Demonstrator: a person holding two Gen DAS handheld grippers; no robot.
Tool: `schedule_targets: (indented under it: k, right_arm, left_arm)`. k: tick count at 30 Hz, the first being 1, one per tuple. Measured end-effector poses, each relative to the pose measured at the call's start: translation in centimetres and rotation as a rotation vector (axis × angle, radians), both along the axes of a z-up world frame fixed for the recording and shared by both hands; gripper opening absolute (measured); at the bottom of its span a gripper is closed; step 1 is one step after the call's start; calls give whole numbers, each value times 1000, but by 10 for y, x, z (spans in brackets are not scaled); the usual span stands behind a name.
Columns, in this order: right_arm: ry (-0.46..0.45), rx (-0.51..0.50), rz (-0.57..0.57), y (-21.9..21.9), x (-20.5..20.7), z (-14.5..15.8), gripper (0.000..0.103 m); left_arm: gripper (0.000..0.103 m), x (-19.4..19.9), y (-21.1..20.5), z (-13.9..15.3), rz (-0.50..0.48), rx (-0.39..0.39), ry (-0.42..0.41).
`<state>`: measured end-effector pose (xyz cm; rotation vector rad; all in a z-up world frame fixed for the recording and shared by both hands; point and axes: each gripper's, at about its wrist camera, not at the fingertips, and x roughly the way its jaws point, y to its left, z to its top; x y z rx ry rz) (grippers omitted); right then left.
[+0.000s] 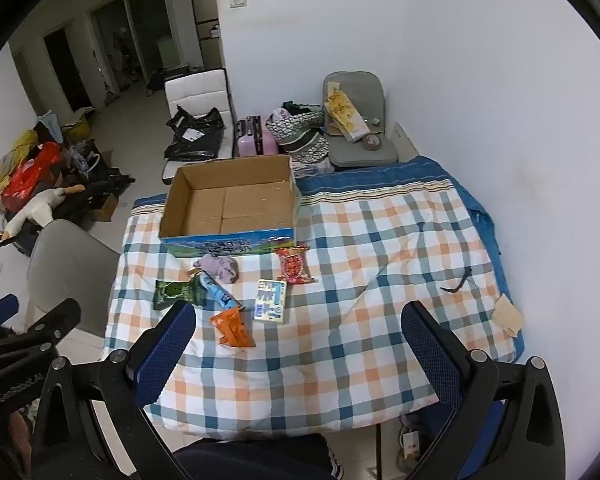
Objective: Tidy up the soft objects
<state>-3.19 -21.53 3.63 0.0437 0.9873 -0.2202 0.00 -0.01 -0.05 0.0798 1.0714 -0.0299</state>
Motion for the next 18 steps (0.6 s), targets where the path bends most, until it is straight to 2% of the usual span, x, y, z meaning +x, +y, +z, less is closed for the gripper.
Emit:
schedule_targets:
  k: [4, 18]
  right_arm:
    - [25, 6, -17, -4, 7, -2, 103]
    - [15, -20, -31, -7, 13, -6, 103]
  left_arm:
    - [103, 0, 1, -1, 6, -2, 4]
    - [103, 19, 2, -3, 1, 5, 9]
